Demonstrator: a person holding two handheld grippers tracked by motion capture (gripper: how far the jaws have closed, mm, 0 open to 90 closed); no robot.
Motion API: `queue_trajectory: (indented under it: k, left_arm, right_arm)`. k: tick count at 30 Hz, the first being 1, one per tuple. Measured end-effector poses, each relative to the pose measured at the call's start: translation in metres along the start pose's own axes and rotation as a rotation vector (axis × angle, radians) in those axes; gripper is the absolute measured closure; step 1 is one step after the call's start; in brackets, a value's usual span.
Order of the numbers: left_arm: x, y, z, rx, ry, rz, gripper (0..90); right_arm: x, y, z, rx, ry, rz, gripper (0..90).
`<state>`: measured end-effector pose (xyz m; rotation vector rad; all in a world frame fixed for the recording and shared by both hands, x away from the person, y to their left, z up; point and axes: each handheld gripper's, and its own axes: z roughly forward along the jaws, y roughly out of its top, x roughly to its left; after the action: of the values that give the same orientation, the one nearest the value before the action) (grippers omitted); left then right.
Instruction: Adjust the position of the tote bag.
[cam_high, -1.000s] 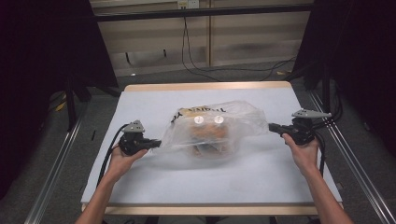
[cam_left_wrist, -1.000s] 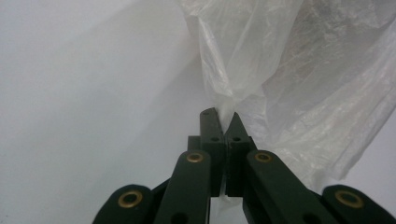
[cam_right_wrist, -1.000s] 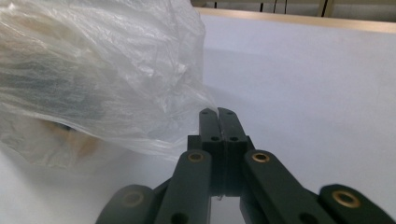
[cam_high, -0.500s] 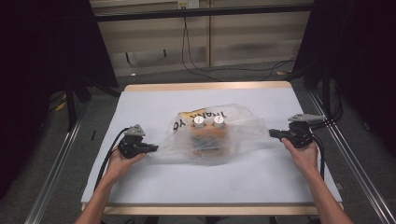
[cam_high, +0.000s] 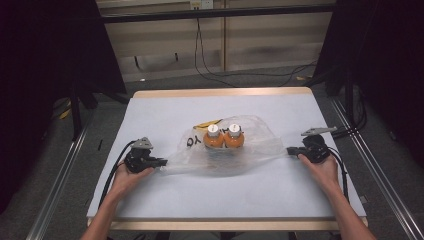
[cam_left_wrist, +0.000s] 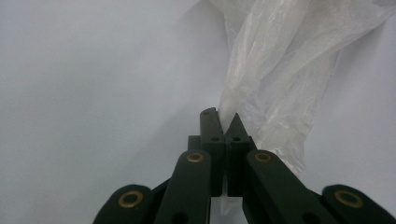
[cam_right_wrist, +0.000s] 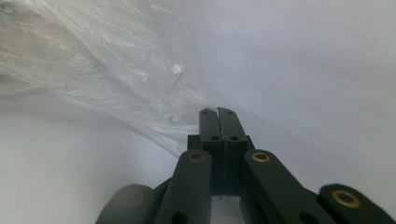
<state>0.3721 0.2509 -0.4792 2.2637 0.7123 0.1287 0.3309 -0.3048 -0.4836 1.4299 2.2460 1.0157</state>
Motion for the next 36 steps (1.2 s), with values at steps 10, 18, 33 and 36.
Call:
queue_trajectory:
  k: [10,18,33,36]
  left_arm:
    - [-0.002,0.004,-0.01,-0.102,-0.019,-0.032,71.5]
    - [-0.006,0.018,-0.034,-0.219,-0.009,-0.026,56.0]
    - [-0.039,0.066,-0.02,-0.273,-0.079,0.088,82.2]
    - [-0.042,0.078,-0.013,-0.285,-0.1,0.104,86.3]
  right_arm:
    - [0.002,0.001,-0.014,-0.12,0.039,0.017,65.2]
    - [0.017,0.015,-0.038,-0.244,0.042,-0.008,44.3]
    - [0.057,0.052,-0.038,-0.283,0.213,-0.147,77.3]
    - [0.066,0.062,-0.029,-0.266,0.253,-0.178,83.5]
